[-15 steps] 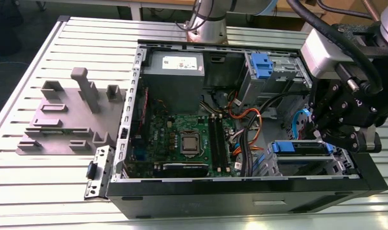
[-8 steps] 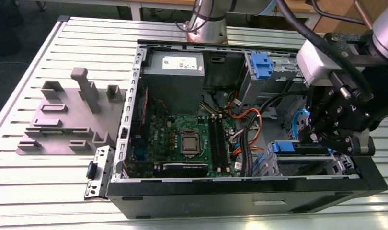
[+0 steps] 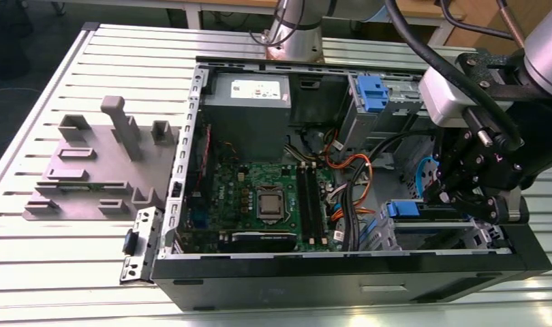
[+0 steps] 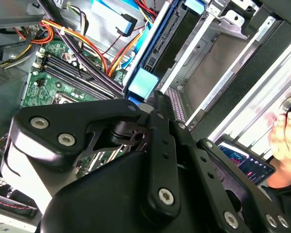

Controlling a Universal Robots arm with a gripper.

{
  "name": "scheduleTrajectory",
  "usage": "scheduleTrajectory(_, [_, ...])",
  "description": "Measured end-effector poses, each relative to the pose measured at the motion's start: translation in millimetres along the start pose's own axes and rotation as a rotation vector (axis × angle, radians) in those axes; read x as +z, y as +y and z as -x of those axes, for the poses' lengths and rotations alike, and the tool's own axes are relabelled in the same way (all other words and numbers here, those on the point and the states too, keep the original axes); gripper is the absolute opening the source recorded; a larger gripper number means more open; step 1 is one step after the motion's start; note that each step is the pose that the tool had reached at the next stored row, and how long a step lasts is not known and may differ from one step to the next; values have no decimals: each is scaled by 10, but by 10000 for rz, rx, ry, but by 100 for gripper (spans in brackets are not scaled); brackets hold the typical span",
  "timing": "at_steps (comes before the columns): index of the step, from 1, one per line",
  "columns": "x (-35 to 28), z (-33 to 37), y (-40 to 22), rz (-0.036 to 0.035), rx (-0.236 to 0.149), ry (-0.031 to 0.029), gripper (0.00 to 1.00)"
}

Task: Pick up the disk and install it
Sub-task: 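Insert the first disk wire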

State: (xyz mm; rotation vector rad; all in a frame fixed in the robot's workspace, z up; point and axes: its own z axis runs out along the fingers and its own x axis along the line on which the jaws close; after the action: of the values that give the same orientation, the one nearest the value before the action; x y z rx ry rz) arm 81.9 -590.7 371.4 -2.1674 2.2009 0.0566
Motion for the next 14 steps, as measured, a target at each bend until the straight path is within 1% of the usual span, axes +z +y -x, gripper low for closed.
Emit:
scheduleTrajectory(10, [1,1,-7,-3,1,-1,11])
scheduleTrajectory(11, [2,1,-20,-2,1,-1,11])
scheduleTrajectory(14, [11,1,-91,2,0,0,11])
